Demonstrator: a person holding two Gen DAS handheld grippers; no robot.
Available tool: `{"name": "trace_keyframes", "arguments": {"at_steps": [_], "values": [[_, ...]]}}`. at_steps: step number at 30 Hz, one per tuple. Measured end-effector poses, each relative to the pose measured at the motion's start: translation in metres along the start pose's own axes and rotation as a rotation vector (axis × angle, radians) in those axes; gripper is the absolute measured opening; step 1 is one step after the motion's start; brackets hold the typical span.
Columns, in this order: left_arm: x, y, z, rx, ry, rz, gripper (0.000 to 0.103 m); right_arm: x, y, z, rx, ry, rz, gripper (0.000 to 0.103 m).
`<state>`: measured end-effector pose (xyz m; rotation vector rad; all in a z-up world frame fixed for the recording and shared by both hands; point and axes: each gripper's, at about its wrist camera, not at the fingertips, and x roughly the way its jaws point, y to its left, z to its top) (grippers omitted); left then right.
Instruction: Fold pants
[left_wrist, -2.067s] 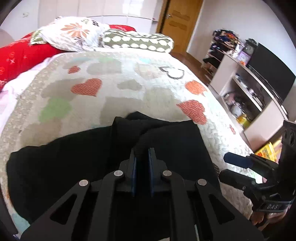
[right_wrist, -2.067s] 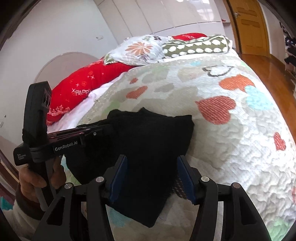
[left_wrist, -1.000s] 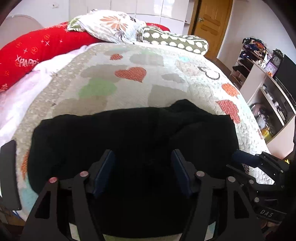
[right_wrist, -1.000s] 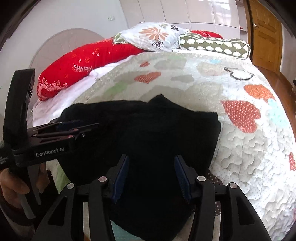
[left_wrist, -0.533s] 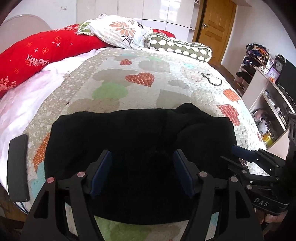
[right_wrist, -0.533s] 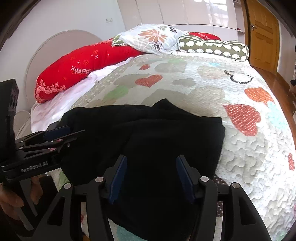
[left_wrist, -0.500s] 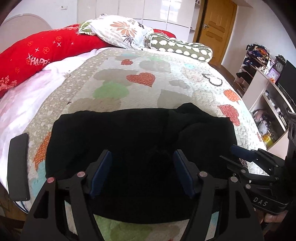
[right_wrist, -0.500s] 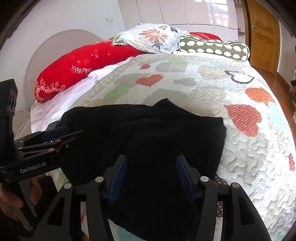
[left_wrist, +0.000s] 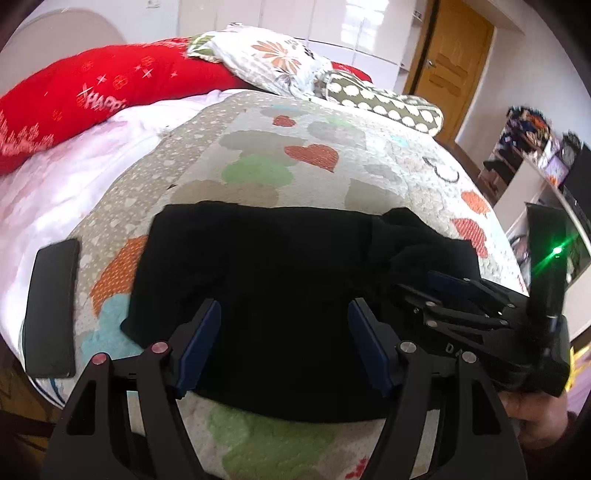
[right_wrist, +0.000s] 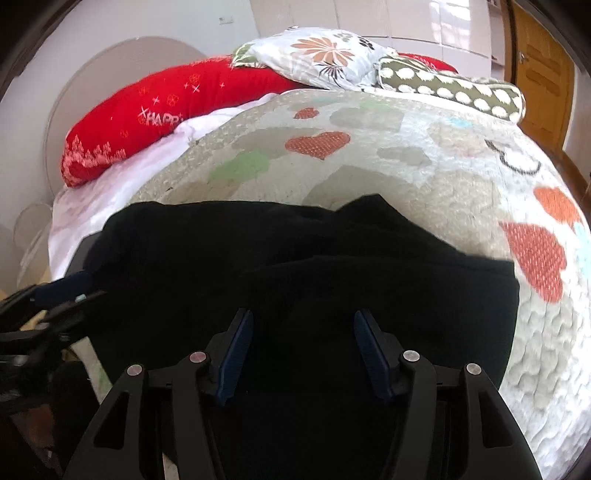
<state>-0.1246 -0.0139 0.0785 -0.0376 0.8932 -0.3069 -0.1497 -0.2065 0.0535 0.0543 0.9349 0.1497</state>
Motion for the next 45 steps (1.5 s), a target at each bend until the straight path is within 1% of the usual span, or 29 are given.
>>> {"name": "trace_keyframes", "arguments": {"at_steps": [1,3,4,6,7,9,10,12,13,16,17,19,21,24,25,26,27,28,30,32,34,35,37,38,40,42,43,44,45], "values": [[-0.004,0.007,-0.002,-0.021,-0.002,-0.010,0.072,-0.004,0.002,0.004,-0.007,0.001,0.008,0.060],[-0.012,0.021,-0.007,-0.069,-0.003,-0.023,0.076,-0.018,0.007,0.014,-0.016,-0.038,0.048,0.060],[-0.016,0.030,-0.011,-0.099,-0.006,-0.029,0.078,-0.022,0.010,0.018,-0.027,-0.051,0.064,0.061],[-0.023,0.051,-0.018,-0.177,-0.012,-0.035,0.080,-0.027,0.020,0.030,-0.069,-0.071,0.105,0.067],[-0.025,0.060,-0.022,-0.219,-0.011,-0.037,0.080,-0.027,0.027,0.037,-0.090,-0.078,0.116,0.070],[-0.027,0.081,-0.030,-0.323,-0.010,-0.057,0.082,-0.020,0.042,0.052,-0.130,-0.076,0.139,0.071],[-0.027,0.088,-0.033,-0.366,-0.010,-0.064,0.083,-0.015,0.051,0.060,-0.154,-0.069,0.170,0.071],[-0.023,0.098,-0.039,-0.426,-0.007,-0.065,0.083,-0.001,0.070,0.073,-0.195,-0.041,0.213,0.077],[-0.020,0.100,-0.041,-0.438,-0.003,-0.060,0.083,0.008,0.081,0.079,-0.224,-0.021,0.231,0.079],[-0.009,0.103,-0.042,-0.467,0.023,-0.059,0.083,0.034,0.113,0.090,-0.333,0.027,0.247,0.080],[-0.004,0.103,-0.042,-0.476,0.033,-0.061,0.083,0.043,0.123,0.092,-0.374,0.043,0.246,0.081],[0.005,0.103,-0.041,-0.482,0.052,-0.061,0.083,0.065,0.139,0.095,-0.443,0.073,0.214,0.081],[0.014,0.101,-0.039,-0.476,0.057,-0.053,0.083,0.081,0.146,0.095,-0.458,0.100,0.211,0.081],[0.022,0.101,-0.035,-0.468,0.037,-0.045,0.085,0.104,0.146,0.099,-0.420,0.133,0.254,0.081],[0.025,0.102,-0.034,-0.470,0.032,-0.047,0.086,0.114,0.146,0.099,-0.397,0.145,0.273,0.080],[0.028,0.103,-0.033,-0.475,0.027,-0.049,0.087,0.119,0.146,0.099,-0.384,0.158,0.283,0.075],[0.031,0.104,-0.032,-0.480,0.018,-0.054,0.088,0.130,0.147,0.096,-0.366,0.187,0.299,0.066],[0.032,0.105,-0.032,-0.481,0.012,-0.055,0.088,0.133,0.148,0.095,-0.364,0.192,0.302,0.049],[0.033,0.103,-0.030,-0.463,-0.001,-0.056,0.088,0.129,0.152,0.094,-0.371,0.170,0.308,0.041],[0.029,0.100,-0.028,-0.440,-0.014,-0.068,0.076,0.117,0.147,0.099,-0.350,0.159,0.341,0.029],[0.017,0.097,-0.025,-0.413,-0.044,-0.058,0.046,0.093,0.135,0.109,-0.312,0.112,0.393,0.023],[0.009,0.093,-0.022,-0.400,-0.061,-0.080,0.043,0.080,0.129,0.113,-0.297,0.088,0.418,0.022],[-0.017,0.080,-0.015,-0.362,-0.127,-0.105,0.025,0.043,0.110,0.120,-0.279,0.008,0.448,0.021],[-0.028,0.072,-0.012,-0.331,-0.162,-0.104,0.021,0.028,0.100,0.123,-0.269,-0.026,0.456,0.020],[-0.058,0.044,-0.004,-0.228,-0.250,-0.113,0.020,-0.008,0.066,0.124,-0.209,-0.099,0.479,0.020],[-0.078,0.012,0.000,-0.138,-0.300,-0.162,0.020,-0.037,0.032,0.118,-0.150,-0.155,0.490,0.019],[-0.083,-0.007,0.000,-0.090,-0.309,-0.196,0.020,-0.055,0.007,0.107,-0.118,-0.195,0.470,0.018],[-0.086,-0.022,-0.002,-0.048,-0.310,-0.224,0.020,-0.062,-0.005,0.101,-0.102,-0.209,0.448,0.018],[-0.084,-0.045,-0.005,0.009,-0.300,-0.260,0.020,-0.070,-0.028,0.085,-0.068,-0.214,0.387,0.017]]}}
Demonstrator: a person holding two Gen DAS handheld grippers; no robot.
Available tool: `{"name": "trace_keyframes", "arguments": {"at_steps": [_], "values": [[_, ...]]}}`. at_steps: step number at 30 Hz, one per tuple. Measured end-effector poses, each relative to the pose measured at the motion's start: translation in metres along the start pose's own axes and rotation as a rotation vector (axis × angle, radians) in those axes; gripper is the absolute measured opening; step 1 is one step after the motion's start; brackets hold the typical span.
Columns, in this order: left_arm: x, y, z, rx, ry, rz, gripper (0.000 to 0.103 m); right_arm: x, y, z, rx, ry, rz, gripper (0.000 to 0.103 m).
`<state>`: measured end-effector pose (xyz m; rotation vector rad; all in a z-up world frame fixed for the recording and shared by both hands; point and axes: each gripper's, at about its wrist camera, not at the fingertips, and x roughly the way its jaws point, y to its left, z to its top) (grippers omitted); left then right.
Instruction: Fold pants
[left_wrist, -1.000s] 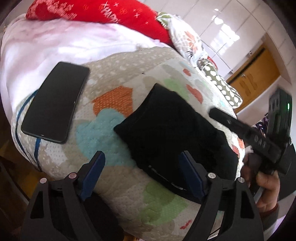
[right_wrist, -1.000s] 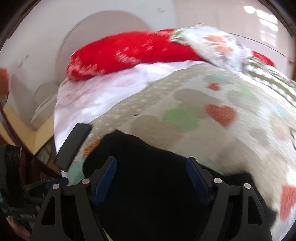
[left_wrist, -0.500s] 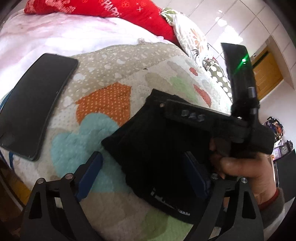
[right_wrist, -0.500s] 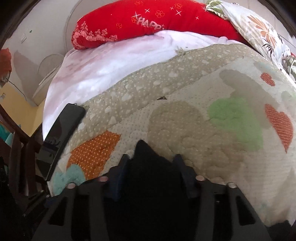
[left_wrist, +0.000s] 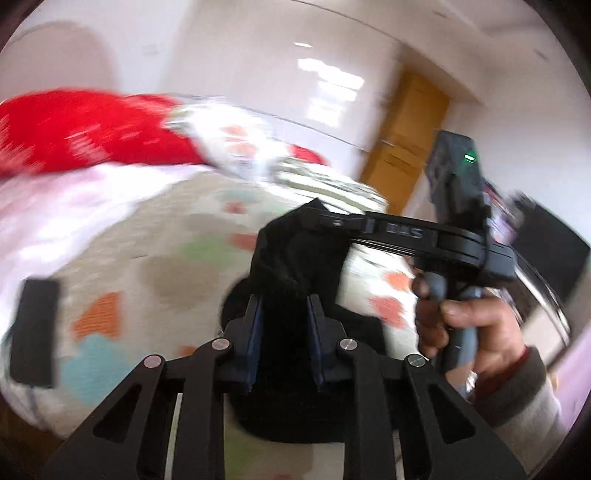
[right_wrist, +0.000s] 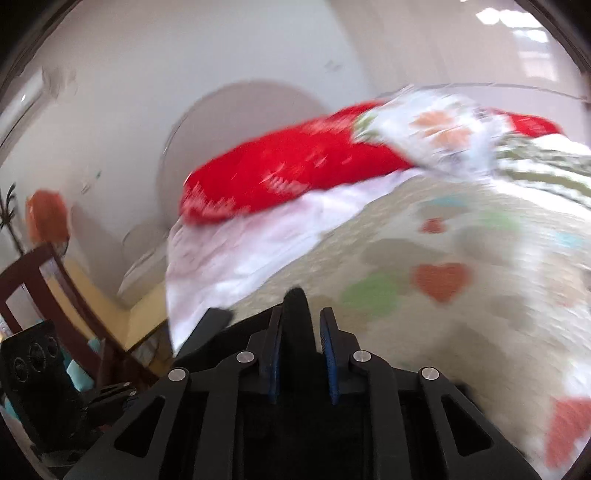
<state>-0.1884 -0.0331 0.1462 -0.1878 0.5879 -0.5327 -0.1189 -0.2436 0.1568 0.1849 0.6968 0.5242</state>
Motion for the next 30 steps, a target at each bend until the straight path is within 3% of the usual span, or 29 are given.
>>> {"name": "trace_keyframes", "arguments": {"at_steps": [4,6,8,9,11,12,13,15,18,21,22,23,26,30], "values": [[0.049,-0.060,-0.034,0.112,0.180,-0.158,0.020,-0.034,-0.056,-0.052,0.120,0.071,-0.248,0.016],[0.080,-0.083,-0.062,0.168,0.341,-0.222,0.020,-0.049,-0.077,-0.080,0.187,0.097,-0.357,0.021],[0.088,-0.093,-0.081,0.209,0.435,-0.239,0.020,-0.065,-0.088,-0.098,0.255,0.091,-0.358,0.025],[0.085,-0.093,-0.082,0.225,0.430,-0.244,0.020,-0.074,-0.092,-0.104,0.282,0.081,-0.341,0.030],[0.069,-0.089,-0.078,0.260,0.393,-0.239,0.027,-0.087,-0.093,-0.113,0.349,0.032,-0.286,0.066],[0.059,-0.084,-0.071,0.269,0.370,-0.226,0.043,-0.090,-0.089,-0.117,0.375,-0.006,-0.236,0.072],[0.048,-0.076,-0.063,0.266,0.340,-0.212,0.056,-0.090,-0.086,-0.118,0.390,-0.022,-0.188,0.075],[0.035,-0.066,-0.051,0.247,0.284,-0.174,0.060,-0.079,-0.082,-0.117,0.415,-0.012,-0.129,0.076],[0.038,-0.032,-0.029,0.228,0.229,-0.064,0.063,-0.046,-0.074,-0.116,0.420,0.048,-0.135,0.079],[0.055,-0.010,-0.030,0.190,0.248,0.009,0.064,-0.011,-0.075,-0.121,0.463,0.102,-0.104,0.079],[0.063,-0.004,-0.032,0.174,0.261,0.027,0.064,-0.003,-0.074,-0.123,0.484,0.102,-0.093,0.069],[0.069,0.001,-0.035,0.162,0.280,0.046,0.064,0.002,-0.069,-0.121,0.473,0.104,-0.059,0.030],[0.074,0.008,-0.038,0.113,0.312,0.042,0.064,-0.015,-0.042,-0.108,0.319,0.078,-0.073,0.014],[0.061,-0.004,-0.028,0.132,0.236,0.019,0.064,-0.060,-0.029,-0.095,0.218,0.002,-0.139,0.012]]}}
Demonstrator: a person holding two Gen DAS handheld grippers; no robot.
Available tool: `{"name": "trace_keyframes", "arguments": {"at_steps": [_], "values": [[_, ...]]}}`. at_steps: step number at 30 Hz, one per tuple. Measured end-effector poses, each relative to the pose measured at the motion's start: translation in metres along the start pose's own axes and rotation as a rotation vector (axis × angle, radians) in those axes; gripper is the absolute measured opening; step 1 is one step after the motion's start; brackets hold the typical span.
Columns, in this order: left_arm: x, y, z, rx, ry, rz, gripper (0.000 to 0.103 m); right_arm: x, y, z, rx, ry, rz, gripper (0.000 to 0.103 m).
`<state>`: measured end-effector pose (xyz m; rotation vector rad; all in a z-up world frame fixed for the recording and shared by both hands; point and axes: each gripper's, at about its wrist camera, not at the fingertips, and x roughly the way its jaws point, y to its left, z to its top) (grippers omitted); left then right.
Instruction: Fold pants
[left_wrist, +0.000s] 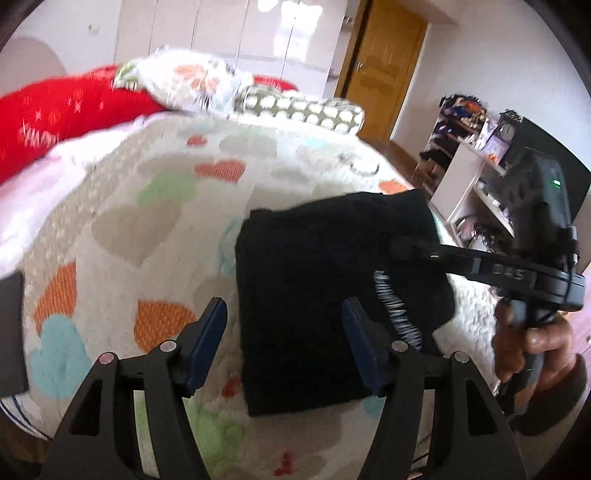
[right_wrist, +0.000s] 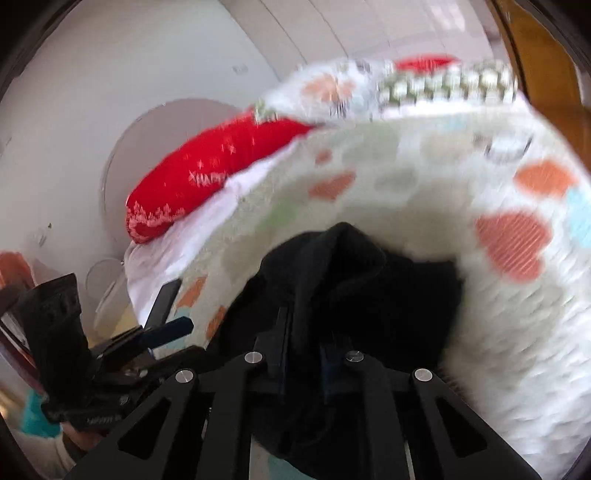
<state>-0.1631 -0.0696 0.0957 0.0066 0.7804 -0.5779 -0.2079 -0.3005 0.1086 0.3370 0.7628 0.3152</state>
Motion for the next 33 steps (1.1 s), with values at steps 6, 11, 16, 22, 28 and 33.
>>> {"name": "trace_keyframes", "arguments": {"at_steps": [6,11,16,22,28,33], "values": [[0.045,-0.024,-0.010,0.040,0.096,-0.018,0.072,0.030,-0.040,-0.026,0.073,0.140,-0.116,0.023],[0.053,-0.020,-0.013,0.026,0.137,-0.005,0.072,-0.002,-0.038,-0.019,0.072,0.083,-0.194,0.042],[0.033,-0.015,0.010,0.040,0.052,0.037,0.072,-0.017,-0.011,0.007,-0.001,-0.011,-0.162,0.042],[0.065,-0.001,0.035,0.024,0.069,0.124,0.072,0.030,-0.003,0.012,-0.053,0.072,-0.229,0.034],[0.102,0.013,0.040,-0.014,0.123,0.108,0.080,0.059,-0.031,-0.003,0.006,0.120,-0.246,0.024],[0.113,0.010,0.040,0.002,0.133,0.120,0.080,0.060,-0.039,-0.005,0.026,0.111,-0.216,0.023]]}}
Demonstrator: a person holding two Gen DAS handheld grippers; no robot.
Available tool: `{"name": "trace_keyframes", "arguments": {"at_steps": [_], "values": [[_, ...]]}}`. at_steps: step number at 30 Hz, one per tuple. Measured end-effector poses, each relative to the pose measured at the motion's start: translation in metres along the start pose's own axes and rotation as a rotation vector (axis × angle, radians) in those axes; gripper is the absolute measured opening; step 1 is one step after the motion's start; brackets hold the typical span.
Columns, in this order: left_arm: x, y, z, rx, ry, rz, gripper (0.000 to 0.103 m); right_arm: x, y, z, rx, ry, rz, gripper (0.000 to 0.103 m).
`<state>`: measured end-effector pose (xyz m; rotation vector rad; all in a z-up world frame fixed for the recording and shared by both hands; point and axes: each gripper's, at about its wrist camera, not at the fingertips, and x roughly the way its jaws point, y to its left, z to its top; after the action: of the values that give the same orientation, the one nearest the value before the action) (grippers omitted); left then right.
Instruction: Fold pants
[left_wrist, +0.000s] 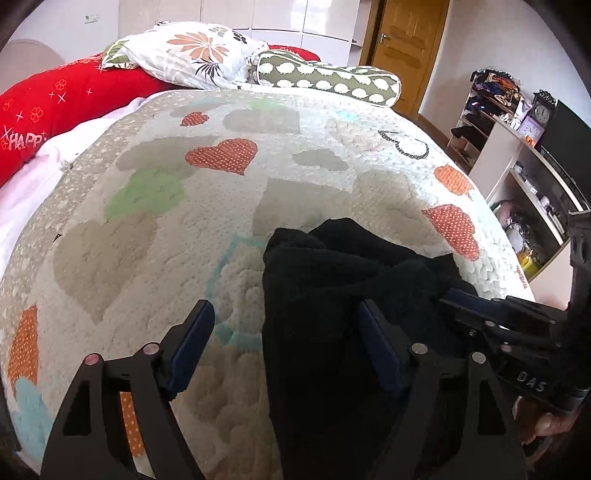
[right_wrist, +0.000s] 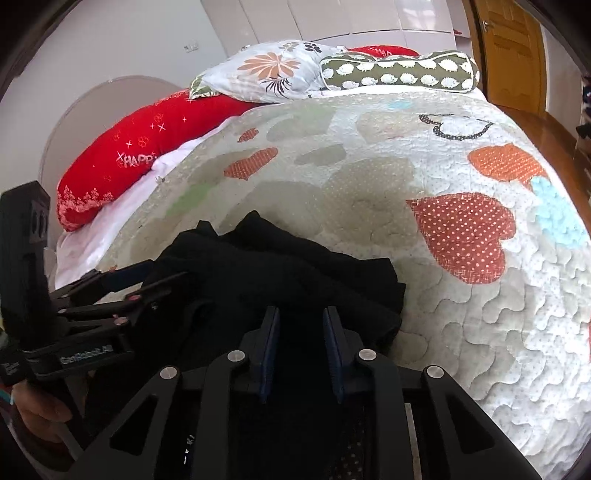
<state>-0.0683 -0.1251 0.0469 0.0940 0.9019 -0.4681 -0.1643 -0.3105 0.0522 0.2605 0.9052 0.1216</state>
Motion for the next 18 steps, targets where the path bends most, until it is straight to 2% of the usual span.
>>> {"name": "trace_keyframes", "arguments": {"at_steps": [2,5,8,12,18], "values": [[-0.002,0.001,0.000,-0.004,0.001,-0.003,0.080,-0.005,0.003,0.000,-0.009,0.001,-0.003,0.023],[-0.014,0.000,-0.001,-0.002,-0.005,0.006,0.080,-0.025,0.012,-0.002,-0.033,-0.019,-0.016,0.029],[-0.029,-0.002,-0.003,0.014,-0.024,0.016,0.080,-0.044,0.021,-0.007,-0.071,-0.039,-0.023,0.043],[-0.050,-0.005,-0.008,0.024,-0.053,0.022,0.080,-0.064,0.029,-0.018,-0.082,-0.056,-0.017,0.043],[-0.065,-0.012,-0.018,0.015,-0.060,0.011,0.080,-0.072,0.035,-0.030,-0.093,-0.052,-0.015,0.043]]}}
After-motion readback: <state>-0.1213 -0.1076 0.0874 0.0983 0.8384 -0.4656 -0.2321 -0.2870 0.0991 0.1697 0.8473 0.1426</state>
